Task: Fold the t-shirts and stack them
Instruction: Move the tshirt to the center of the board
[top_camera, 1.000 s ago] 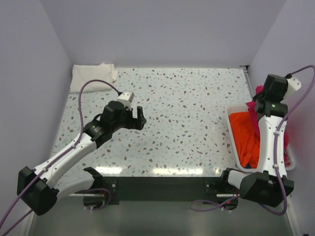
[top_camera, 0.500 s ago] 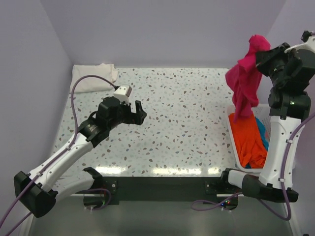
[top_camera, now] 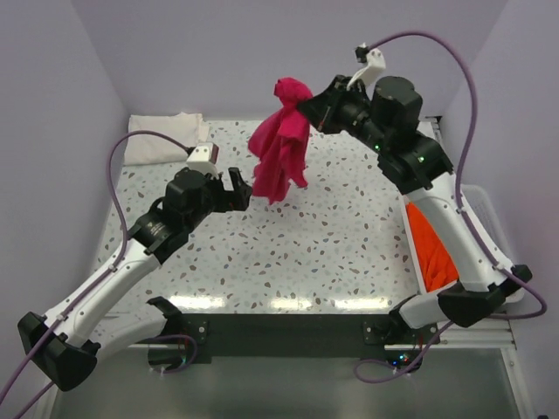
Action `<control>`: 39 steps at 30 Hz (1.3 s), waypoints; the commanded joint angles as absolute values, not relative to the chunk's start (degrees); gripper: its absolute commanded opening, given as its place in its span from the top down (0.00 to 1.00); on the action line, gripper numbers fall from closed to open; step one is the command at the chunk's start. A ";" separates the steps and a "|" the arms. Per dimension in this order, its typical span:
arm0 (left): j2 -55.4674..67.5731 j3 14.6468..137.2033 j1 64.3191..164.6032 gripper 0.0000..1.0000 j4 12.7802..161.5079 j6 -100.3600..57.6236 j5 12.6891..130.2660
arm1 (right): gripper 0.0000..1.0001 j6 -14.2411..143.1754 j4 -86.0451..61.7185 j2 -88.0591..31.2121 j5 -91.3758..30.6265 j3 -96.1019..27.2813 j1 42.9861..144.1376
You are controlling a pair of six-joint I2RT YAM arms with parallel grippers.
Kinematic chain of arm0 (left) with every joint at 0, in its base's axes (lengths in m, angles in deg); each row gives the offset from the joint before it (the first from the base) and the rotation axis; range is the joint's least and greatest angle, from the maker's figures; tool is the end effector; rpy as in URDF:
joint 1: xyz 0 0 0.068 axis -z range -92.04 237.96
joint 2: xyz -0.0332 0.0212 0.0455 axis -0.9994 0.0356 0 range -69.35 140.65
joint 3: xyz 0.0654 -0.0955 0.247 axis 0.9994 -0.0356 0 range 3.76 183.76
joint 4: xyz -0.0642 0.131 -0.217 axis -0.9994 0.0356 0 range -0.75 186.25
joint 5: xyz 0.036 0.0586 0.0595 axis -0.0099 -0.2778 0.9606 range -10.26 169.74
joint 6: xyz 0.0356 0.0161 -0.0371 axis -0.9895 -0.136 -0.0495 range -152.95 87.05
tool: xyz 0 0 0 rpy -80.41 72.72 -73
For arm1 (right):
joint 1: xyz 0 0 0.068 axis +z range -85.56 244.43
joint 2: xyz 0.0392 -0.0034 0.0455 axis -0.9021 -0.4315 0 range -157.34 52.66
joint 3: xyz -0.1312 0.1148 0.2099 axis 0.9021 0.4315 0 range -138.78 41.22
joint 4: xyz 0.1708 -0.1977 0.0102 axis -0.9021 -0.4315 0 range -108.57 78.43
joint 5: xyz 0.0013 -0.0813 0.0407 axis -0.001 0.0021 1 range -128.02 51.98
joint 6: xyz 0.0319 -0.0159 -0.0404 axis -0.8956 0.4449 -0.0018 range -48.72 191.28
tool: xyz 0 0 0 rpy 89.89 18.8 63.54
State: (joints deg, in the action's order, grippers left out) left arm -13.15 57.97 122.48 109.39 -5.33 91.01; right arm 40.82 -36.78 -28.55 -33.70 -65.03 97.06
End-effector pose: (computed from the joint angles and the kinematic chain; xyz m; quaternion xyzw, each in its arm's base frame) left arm 0.1861 -0.1194 0.3434 -0.0051 0.8275 -0.2168 0.5179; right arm 0.2392 0.1562 0.5322 -0.0399 0.7070 0.3918 0.5874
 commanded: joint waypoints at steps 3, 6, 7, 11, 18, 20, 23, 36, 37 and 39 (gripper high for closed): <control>-12.32 59.57 122.41 0.03 109.11 -1.84 95.65 | 0.90 42.28 -38.45 -34.43 -40.48 -65.21 94.07; -10.65 58.08 122.33 0.07 108.85 -0.78 96.00 | 0.69 39.12 -40.04 -38.74 -33.55 -61.97 85.02; -10.21 57.64 122.41 0.09 108.76 0.00 96.09 | 0.63 38.94 -40.91 -39.79 -32.14 -61.18 81.70; -9.59 53.87 122.33 0.17 107.80 2.20 97.23 | 0.28 41.57 -42.51 -38.07 -35.29 -52.16 80.17; -6.25 48.06 122.41 0.32 106.48 5.02 96.35 | 0.23 40.17 -33.57 -27.43 -41.08 -26.39 89.54; -5.29 45.96 122.41 0.36 105.16 5.63 94.95 | 0.28 37.73 -31.97 -26.71 -43.28 -19.64 92.11; -2.92 44.10 122.41 0.40 103.14 6.07 93.45 | 0.38 35.17 -26.96 -28.63 -43.02 -13.72 95.80; 4.21 43.92 122.41 0.43 100.59 5.46 91.78 | 0.45 29.71 -18.07 -42.17 -47.33 -12.03 99.33; 4.56 44.10 122.41 0.41 100.85 5.37 92.04 | 0.45 29.45 -17.90 -43.13 -46.81 -12.65 99.33; 5.00 44.36 122.41 0.39 101.02 5.55 92.57 | 0.46 28.57 -16.76 -45.07 -46.19 -12.74 99.59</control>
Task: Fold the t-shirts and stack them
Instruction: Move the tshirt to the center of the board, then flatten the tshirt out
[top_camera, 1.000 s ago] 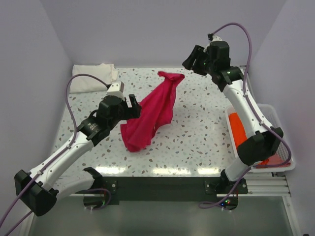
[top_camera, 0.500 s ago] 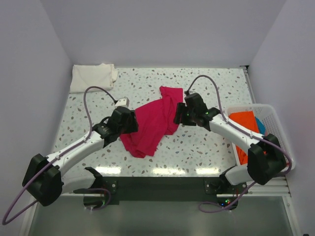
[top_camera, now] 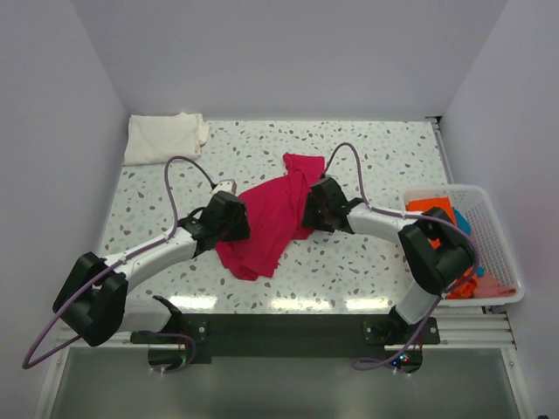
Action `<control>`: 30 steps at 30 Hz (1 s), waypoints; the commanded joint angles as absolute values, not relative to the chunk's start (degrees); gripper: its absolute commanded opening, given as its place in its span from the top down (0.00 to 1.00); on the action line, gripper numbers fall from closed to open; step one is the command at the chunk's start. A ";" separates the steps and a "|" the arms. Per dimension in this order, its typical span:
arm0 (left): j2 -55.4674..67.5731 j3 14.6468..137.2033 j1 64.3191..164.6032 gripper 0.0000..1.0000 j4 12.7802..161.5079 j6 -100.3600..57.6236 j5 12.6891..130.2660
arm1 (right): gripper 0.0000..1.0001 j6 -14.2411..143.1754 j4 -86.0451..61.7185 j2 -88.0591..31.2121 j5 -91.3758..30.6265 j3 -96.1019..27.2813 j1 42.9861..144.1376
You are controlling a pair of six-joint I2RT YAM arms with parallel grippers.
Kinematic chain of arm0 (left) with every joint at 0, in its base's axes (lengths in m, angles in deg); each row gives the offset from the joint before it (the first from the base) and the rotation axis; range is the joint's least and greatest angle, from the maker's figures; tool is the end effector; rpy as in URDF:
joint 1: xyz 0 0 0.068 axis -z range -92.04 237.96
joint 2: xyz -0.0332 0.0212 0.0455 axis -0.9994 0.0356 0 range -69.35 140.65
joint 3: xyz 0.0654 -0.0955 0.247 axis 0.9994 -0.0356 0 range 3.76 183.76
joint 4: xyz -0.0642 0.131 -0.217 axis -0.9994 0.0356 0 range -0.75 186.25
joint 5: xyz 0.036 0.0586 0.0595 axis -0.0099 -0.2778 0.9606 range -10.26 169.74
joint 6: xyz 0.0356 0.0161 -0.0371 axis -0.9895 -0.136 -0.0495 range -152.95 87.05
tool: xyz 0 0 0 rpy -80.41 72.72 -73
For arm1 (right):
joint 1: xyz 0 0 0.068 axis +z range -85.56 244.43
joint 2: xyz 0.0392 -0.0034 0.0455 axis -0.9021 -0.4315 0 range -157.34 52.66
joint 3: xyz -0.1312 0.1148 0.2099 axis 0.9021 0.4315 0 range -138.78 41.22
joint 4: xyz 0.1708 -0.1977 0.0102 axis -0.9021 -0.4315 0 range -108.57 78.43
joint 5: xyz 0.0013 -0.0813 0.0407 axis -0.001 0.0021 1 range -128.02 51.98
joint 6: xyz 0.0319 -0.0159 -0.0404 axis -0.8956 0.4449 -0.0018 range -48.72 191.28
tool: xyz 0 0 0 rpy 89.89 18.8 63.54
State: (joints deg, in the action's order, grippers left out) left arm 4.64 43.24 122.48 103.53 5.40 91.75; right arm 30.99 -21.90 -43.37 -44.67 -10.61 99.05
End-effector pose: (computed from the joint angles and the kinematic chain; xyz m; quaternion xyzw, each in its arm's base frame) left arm 0.2142 -0.1382 0.1961 -0.0679 0.9292 -0.1290 0.3397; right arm 0.2729 0.1833 0.1593 0.0648 0.9488 0.1411 0.2751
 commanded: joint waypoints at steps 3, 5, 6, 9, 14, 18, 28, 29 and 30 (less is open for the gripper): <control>5.79 45.06 122.41 0.37 101.90 5.46 93.88 | 0.49 27.95 -16.58 -46.83 -46.36 -12.92 100.12; 6.32 45.68 122.41 0.37 102.69 5.46 94.85 | 0.59 27.86 -16.75 -47.36 -46.71 -12.92 100.12; 7.02 45.94 122.41 0.37 102.78 5.55 95.03 | 0.66 27.78 -17.19 -47.45 -47.06 -12.92 100.12; 8.51 46.73 122.41 0.43 103.04 5.72 95.29 | 0.90 28.39 -20.17 -47.19 -48.73 -14.06 100.12; 9.75 50.24 122.41 0.66 104.54 5.20 96.96 | 1.00 31.46 -25.27 -43.59 -52.69 -16.69 98.89; 10.71 54.28 121.19 0.88 106.64 4.41 98.37 | 1.00 33.57 -26.68 -41.92 -52.96 -17.49 95.65; 10.80 60.53 120.45 0.78 106.47 -3.50 89.16 | 1.00 37.35 -28.53 -42.61 -46.46 -21.09 87.73; 10.72 60.45 122.05 0.74 106.56 -4.03 88.71 | 1.00 37.36 -28.27 -42.79 -45.58 -21.26 87.73; 10.54 59.75 123.80 0.64 106.65 -3.94 88.62 | 1.00 37.36 -28.18 -43.05 -45.49 -21.18 87.73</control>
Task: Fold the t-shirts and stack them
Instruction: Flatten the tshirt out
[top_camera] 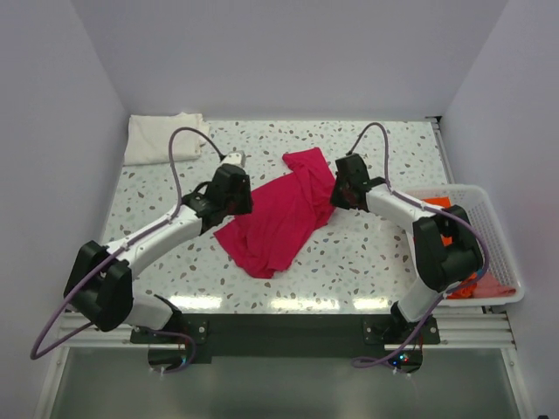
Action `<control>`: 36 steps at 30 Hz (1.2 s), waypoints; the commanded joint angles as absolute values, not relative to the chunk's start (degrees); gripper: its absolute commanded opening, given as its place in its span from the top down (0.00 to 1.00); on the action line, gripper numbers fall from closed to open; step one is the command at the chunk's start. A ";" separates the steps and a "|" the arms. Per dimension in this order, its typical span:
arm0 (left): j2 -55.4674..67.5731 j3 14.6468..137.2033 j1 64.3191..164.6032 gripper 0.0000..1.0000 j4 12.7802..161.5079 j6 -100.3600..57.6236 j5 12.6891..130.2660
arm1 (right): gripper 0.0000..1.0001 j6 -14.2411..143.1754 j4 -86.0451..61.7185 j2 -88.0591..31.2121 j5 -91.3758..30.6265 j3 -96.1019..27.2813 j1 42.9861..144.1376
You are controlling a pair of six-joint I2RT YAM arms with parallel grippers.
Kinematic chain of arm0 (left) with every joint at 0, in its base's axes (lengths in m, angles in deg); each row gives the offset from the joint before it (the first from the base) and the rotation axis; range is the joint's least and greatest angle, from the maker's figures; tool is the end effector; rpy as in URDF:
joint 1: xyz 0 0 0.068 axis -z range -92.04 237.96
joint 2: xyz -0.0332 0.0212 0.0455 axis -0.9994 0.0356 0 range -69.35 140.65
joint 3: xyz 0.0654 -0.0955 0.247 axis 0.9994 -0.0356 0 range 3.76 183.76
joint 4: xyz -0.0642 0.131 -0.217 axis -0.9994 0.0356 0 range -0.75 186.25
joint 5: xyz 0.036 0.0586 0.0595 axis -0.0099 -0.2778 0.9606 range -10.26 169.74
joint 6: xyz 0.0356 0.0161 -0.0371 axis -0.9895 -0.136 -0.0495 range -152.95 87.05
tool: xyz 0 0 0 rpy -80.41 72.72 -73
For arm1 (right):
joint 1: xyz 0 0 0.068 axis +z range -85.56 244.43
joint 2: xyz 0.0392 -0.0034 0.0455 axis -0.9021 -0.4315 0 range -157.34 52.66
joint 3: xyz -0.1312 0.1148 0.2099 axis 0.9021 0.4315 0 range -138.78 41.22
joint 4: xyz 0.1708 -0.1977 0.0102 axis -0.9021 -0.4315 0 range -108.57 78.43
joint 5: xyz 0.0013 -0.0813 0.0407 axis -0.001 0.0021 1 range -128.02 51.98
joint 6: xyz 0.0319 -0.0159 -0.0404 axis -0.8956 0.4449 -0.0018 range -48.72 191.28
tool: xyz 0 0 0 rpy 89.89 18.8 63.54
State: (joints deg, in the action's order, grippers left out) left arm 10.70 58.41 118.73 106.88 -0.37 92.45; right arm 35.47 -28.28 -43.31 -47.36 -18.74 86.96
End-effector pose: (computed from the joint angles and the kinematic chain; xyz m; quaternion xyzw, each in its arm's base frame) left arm 0.2627 -0.1471 0.2485 -0.0585 0.9107 -0.1215 0.3904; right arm 0.3228 0.1275 0.1938 0.1351 0.9350 0.0879 0.3158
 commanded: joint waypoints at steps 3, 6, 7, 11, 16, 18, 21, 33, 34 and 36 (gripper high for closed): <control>9.66 57.56 130.92 0.49 106.30 -3.33 88.70 | 1.00 37.71 -28.18 -42.79 -45.57 -21.00 87.73; 9.66 56.75 138.74 0.43 105.42 -2.54 90.46 | 1.00 37.97 -28.27 -42.79 -45.84 -20.74 87.64; 10.01 56.93 142.33 0.43 105.42 -2.45 91.51 | 1.00 37.88 -28.27 -42.97 -45.84 -20.74 87.73; 14.31 59.21 149.73 0.45 105.60 -1.92 93.71 | 1.00 37.45 -27.83 -42.79 -45.05 -20.30 87.73; 19.05 60.44 153.52 0.61 105.95 -0.96 95.55 | 1.00 37.44 -27.83 -42.00 -45.92 -19.42 87.64; 20.46 60.88 154.40 0.63 106.30 -0.69 96.00 | 1.00 37.44 -27.83 -41.74 -46.01 -19.16 87.64; 23.63 62.20 154.84 0.63 108.31 -0.08 99.14 | 1.00 37.18 -27.83 -41.65 -45.75 -18.89 87.64; 29.17 63.96 154.76 0.49 112.19 0.36 106.37 | 1.00 37.09 -27.30 -41.30 -45.49 -18.10 87.64; 29.35 63.87 154.85 0.49 112.19 0.36 106.72 | 1.00 37.18 -27.30 -41.30 -45.49 -18.02 87.73; 29.52 63.96 154.76 0.50 112.36 0.36 107.86 | 1.00 37.27 -27.21 -41.38 -45.49 -17.84 87.64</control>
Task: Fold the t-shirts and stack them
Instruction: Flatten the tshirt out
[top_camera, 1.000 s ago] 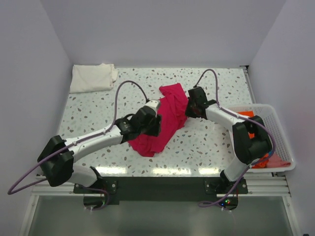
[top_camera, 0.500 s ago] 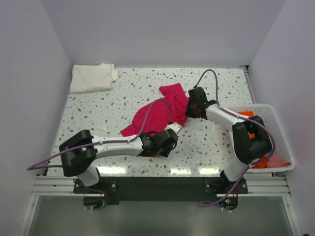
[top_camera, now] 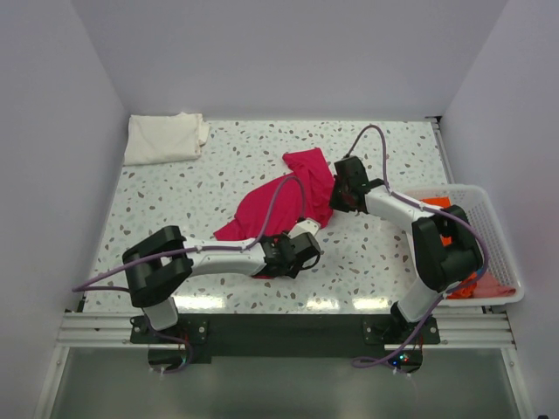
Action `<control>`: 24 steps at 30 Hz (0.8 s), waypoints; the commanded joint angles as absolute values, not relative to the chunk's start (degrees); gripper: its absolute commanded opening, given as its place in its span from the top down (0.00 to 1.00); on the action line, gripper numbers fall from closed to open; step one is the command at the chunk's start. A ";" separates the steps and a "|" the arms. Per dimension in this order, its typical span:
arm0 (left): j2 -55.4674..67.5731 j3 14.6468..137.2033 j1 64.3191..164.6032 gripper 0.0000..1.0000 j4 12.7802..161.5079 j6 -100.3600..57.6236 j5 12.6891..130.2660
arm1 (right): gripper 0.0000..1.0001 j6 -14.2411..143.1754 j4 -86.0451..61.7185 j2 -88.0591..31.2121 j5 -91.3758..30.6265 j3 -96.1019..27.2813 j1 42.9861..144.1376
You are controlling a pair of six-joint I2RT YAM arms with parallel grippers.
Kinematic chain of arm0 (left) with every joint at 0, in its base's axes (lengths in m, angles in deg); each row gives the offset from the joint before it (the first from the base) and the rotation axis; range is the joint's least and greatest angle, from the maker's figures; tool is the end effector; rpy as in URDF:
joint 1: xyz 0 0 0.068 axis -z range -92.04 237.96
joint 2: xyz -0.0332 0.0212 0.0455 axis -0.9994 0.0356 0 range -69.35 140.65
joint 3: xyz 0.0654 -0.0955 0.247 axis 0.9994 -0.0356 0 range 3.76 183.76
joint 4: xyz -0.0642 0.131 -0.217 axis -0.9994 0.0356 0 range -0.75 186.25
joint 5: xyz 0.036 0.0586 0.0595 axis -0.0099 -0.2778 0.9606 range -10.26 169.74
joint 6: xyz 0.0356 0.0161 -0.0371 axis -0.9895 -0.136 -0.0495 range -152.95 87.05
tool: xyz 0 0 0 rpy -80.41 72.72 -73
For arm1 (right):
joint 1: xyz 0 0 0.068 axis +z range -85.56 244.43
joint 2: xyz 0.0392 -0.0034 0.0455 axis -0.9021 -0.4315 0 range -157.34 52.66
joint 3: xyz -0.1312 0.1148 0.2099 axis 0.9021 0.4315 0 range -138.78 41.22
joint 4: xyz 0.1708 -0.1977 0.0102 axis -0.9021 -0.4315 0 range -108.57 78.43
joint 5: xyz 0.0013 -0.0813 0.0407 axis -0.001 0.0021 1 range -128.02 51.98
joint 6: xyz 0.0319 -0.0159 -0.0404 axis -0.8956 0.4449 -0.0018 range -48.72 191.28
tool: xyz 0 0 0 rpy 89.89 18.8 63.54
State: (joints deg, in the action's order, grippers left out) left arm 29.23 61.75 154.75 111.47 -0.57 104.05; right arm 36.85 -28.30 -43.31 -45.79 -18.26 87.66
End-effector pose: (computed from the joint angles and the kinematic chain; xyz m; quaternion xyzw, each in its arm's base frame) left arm 0.1449 -0.3004 0.1660 0.2338 0.9223 -0.0422 0.3048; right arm 0.3195 0.1318 0.1912 0.1137 0.9401 0.0954 0.3068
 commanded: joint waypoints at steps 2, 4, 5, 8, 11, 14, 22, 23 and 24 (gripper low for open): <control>29.52 64.31 154.67 0.55 113.24 0.36 109.61 | 1.00 37.27 -27.21 -41.30 -45.57 -17.75 87.73; 29.61 64.84 154.50 0.64 114.20 0.45 110.76 | 1.00 37.18 -27.13 -41.12 -45.84 -17.66 87.64; 29.52 65.01 154.23 0.68 114.47 0.54 111.11 | 1.00 37.27 -27.12 -41.12 -45.84 -17.66 87.73; 28.47 65.45 153.36 0.84 114.91 0.28 111.99 | 1.00 37.53 -27.39 -40.95 -46.28 -17.84 87.46; 26.80 65.81 151.95 0.96 115.18 -0.43 111.82 | 1.00 37.71 -27.65 -40.68 -46.28 -18.10 87.02; 24.43 66.51 150.63 1.00 116.14 -0.69 111.82 | 1.00 37.97 -28.18 -40.16 -46.28 -18.37 86.06; 13.01 69.59 146.15 1.00 118.43 -0.43 111.56 | 1.00 39.02 -32.13 -39.10 -49.35 -22.48 81.49; 11.87 69.59 143.97 1.00 118.25 -0.43 110.95 | 1.00 39.37 -32.66 -39.10 -49.70 -23.28 80.79; 9.86 69.41 142.90 1.00 118.16 -0.43 110.33 | 1.00 39.55 -33.36 -39.19 -49.97 -24.07 79.56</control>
State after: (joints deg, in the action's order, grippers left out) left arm 15.35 67.26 146.53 117.61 -0.81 109.37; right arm 37.96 -31.62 -41.86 -46.59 -19.79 81.98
